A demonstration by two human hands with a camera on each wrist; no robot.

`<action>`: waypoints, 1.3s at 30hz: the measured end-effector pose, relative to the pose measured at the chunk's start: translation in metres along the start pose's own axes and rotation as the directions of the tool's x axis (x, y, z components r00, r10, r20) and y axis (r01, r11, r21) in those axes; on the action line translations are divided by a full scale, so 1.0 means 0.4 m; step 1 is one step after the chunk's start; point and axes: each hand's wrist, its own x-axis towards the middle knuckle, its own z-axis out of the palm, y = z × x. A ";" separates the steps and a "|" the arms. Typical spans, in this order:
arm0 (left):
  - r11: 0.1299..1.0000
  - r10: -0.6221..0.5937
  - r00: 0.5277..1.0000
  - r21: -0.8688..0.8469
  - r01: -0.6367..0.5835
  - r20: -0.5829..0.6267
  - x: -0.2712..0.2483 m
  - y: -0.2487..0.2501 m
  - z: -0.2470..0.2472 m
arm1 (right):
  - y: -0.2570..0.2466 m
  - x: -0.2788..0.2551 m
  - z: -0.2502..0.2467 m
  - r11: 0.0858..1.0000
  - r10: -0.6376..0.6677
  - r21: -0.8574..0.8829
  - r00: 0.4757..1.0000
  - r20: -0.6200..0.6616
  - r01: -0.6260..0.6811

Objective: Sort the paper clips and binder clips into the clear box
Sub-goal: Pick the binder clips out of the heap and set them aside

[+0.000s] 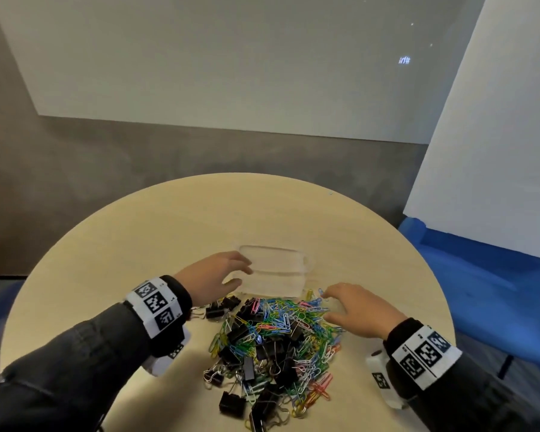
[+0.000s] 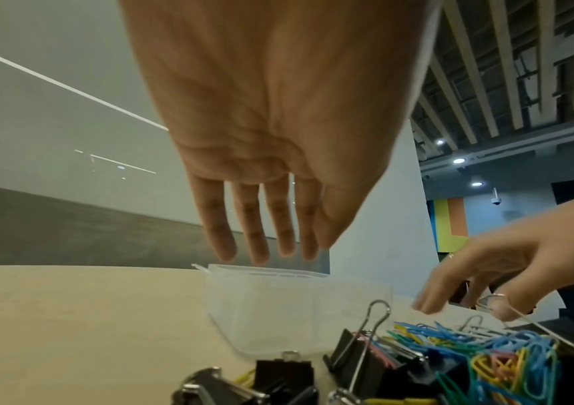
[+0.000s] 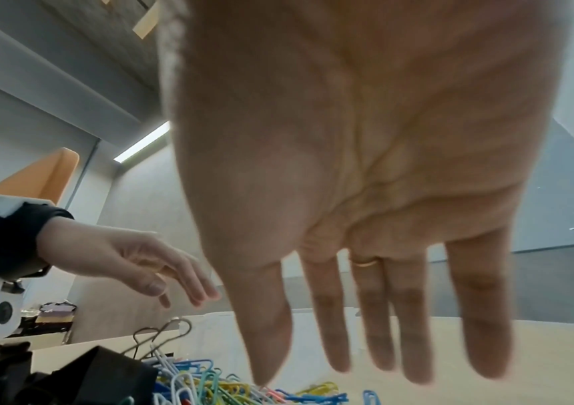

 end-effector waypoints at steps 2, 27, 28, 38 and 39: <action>1.000 0.022 0.999 -0.008 -0.021 0.030 0.015 0.004 0.007 | -0.018 0.004 -0.001 0.997 -0.069 0.044 0.998 -0.007 0.069; 0.975 0.084 0.969 -0.221 -0.032 0.234 -0.004 0.028 0.043 | -0.064 -0.053 0.042 0.973 -0.225 0.081 0.968 0.107 0.217; 0.979 0.080 0.970 -0.199 -0.034 0.228 -0.006 0.033 0.038 | -0.064 -0.051 0.037 0.975 -0.216 0.074 0.973 0.087 0.210; 0.993 0.119 0.992 -0.021 -0.120 -0.041 -0.017 0.080 0.013 | -0.061 -0.034 0.049 0.980 -0.189 0.073 0.981 0.046 0.185; 0.990 0.135 0.991 -0.048 -0.135 -0.020 -0.016 0.083 0.015 | -0.062 -0.032 0.050 0.979 -0.194 0.069 0.981 0.030 0.191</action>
